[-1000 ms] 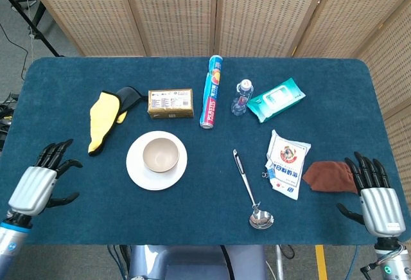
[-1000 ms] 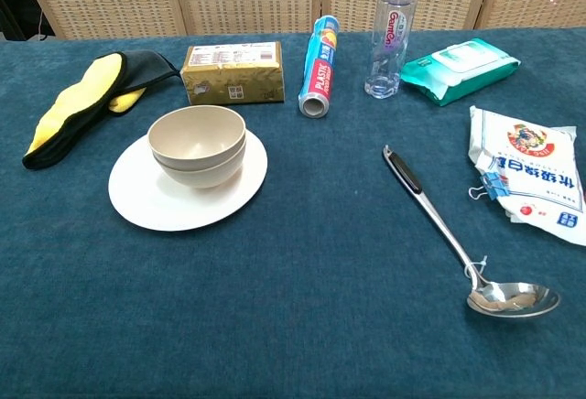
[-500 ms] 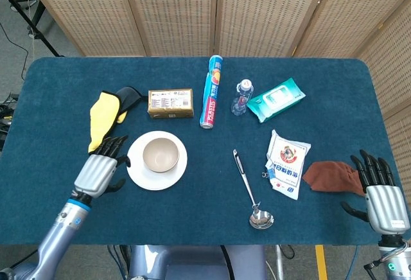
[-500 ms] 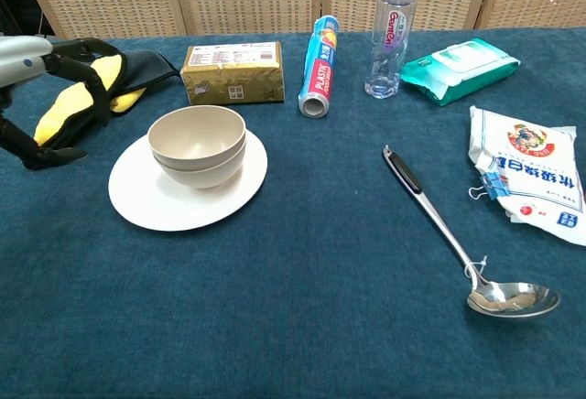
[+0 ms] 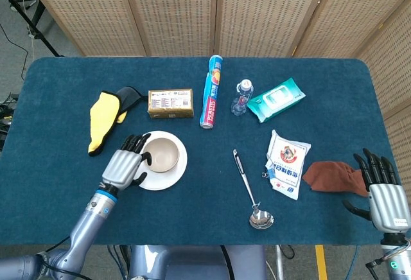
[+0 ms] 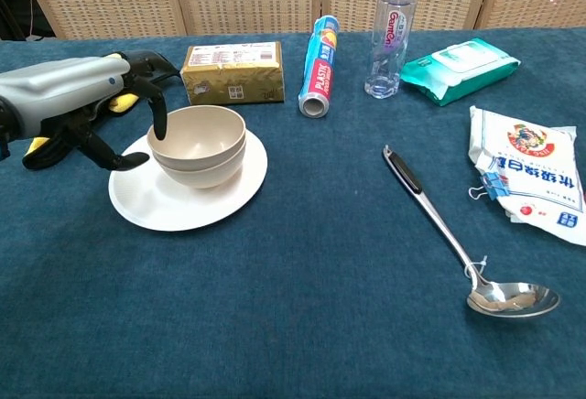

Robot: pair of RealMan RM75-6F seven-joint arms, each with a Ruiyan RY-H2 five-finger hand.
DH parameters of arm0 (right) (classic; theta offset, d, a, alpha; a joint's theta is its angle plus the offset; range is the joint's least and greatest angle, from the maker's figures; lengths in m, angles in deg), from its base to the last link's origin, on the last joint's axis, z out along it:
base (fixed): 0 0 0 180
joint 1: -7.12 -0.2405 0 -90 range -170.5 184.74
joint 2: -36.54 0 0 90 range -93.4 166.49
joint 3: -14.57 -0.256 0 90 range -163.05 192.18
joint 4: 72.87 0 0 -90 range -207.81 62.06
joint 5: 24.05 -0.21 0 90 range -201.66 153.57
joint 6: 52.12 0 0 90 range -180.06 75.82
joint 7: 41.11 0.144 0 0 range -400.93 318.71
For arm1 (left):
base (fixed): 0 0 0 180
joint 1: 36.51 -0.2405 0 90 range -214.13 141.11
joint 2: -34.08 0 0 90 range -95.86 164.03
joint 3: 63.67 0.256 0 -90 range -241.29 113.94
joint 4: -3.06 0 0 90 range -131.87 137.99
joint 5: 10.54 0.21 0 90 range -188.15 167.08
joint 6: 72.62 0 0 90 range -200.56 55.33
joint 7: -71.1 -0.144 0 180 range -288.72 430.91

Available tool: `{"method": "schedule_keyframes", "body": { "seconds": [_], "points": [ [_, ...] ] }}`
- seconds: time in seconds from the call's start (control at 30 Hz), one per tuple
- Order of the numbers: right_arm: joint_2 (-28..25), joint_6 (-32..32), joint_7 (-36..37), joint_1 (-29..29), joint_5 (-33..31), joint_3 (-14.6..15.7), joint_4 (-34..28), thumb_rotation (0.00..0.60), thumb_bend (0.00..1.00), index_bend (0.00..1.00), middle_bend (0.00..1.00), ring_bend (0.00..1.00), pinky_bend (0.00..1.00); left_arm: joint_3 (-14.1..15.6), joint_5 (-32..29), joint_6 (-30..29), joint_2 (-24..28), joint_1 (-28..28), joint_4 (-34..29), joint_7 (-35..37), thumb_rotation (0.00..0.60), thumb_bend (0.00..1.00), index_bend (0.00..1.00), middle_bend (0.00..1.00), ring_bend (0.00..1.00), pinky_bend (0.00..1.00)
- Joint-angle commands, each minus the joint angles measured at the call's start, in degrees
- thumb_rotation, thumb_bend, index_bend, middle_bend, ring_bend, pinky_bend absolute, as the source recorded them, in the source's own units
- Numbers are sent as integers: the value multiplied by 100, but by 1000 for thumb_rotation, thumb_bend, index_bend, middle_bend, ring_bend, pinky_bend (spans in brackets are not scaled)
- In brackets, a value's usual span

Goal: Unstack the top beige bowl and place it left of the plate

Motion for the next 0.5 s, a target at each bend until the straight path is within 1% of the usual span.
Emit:
{"method": "schedule_keyframes", "body": {
  "seconds": [0.03,0.5],
  "points": [
    [-4,4,10,1,-8,-6,5,600,0,0,0,0,0,13,-88,-52,-85,67,57,-60,600,338,506,0,0,0],
    [-26,21,59,8,-12,-8,-3,600,0,0,0,0,0,75,-292,-94,-287,255,259,-79,600,340,517,0,0,0]
  ]
}}
